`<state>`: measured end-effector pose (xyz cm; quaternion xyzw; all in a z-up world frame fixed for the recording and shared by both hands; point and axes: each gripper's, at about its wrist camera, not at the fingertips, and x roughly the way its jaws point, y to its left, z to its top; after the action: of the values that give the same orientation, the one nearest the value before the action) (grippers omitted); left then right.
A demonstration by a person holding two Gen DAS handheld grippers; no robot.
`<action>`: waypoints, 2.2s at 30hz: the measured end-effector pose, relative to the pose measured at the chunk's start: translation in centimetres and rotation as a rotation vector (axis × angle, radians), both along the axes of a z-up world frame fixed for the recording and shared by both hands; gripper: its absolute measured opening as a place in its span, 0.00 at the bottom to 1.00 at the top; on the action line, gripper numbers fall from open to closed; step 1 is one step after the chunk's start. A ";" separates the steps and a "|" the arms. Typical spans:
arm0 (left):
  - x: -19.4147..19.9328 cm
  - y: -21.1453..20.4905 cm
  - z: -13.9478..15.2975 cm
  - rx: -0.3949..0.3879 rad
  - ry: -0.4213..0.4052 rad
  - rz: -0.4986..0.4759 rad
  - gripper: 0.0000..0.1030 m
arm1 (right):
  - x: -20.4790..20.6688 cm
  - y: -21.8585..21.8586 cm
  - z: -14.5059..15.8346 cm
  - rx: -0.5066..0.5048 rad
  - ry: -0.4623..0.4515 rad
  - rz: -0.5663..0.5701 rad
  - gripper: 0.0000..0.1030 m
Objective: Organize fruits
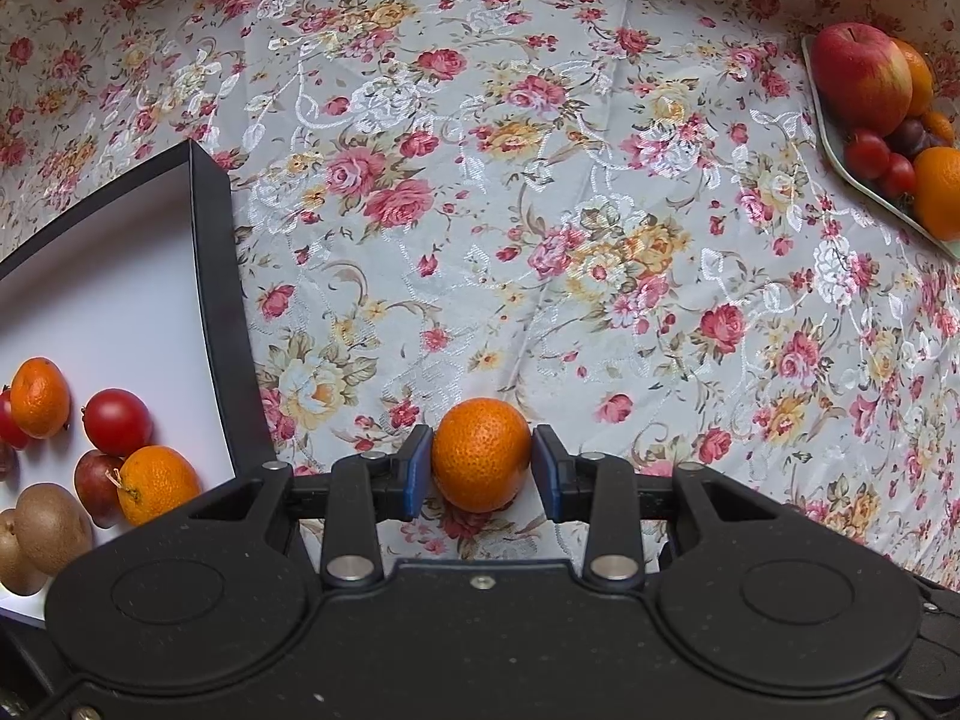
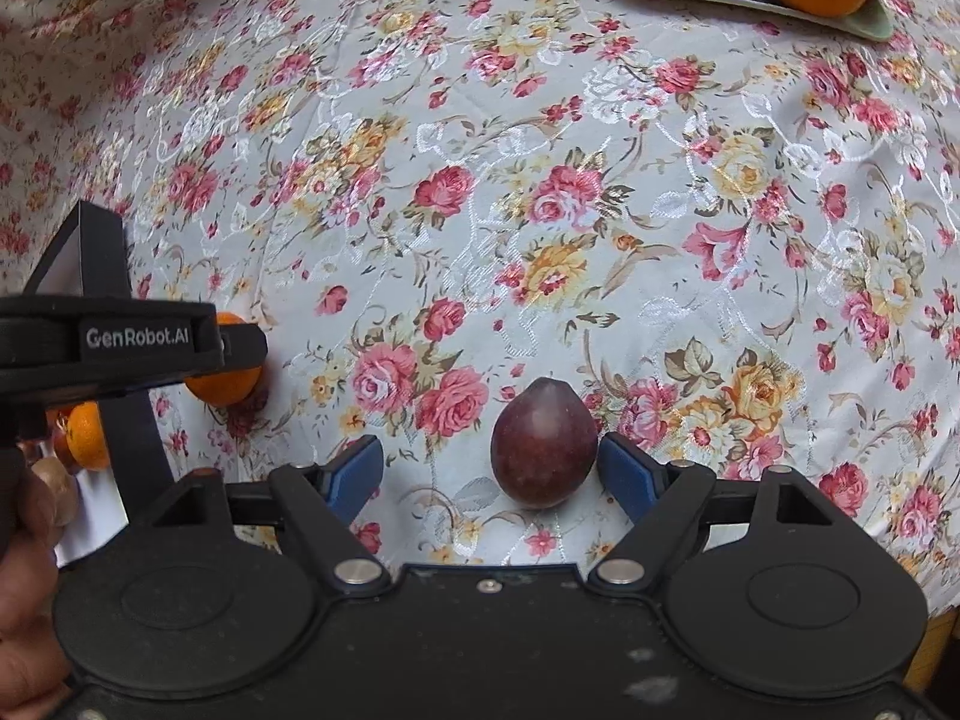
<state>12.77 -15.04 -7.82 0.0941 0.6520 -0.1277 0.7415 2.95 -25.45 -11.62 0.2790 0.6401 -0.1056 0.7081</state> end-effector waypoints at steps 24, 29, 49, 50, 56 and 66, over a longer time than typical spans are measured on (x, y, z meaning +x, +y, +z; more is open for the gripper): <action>0.0 -0.4 -0.5 0.019 -0.008 -0.010 0.44 | 0.1 0.6 -0.1 -0.027 -0.005 0.050 0.83; -0.1 -0.6 -0.5 0.027 -0.015 -0.016 0.44 | -0.3 -1.0 0.3 -0.028 0.013 -0.029 0.66; -0.1 -0.5 -0.6 0.026 -0.017 -0.020 0.44 | -2.2 -4.6 0.0 0.137 -0.014 -0.263 0.77; -0.1 -0.6 -0.6 0.027 -0.017 -0.020 0.44 | -2.1 -4.8 -0.1 0.148 -0.005 -0.263 0.77; -0.1 -0.6 -0.5 0.025 -0.015 -0.017 0.44 | -1.3 -4.5 0.3 0.081 0.053 -0.245 0.62; 0.0 -0.5 -0.5 0.021 -0.012 -0.013 0.44 | -1.7 -1.7 1.7 -0.104 -0.010 -0.205 0.42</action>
<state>12.73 -15.52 -8.37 0.1070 0.6481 -0.1248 0.7436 1.23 -27.19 -9.96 0.3064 0.5981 -0.2092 0.7103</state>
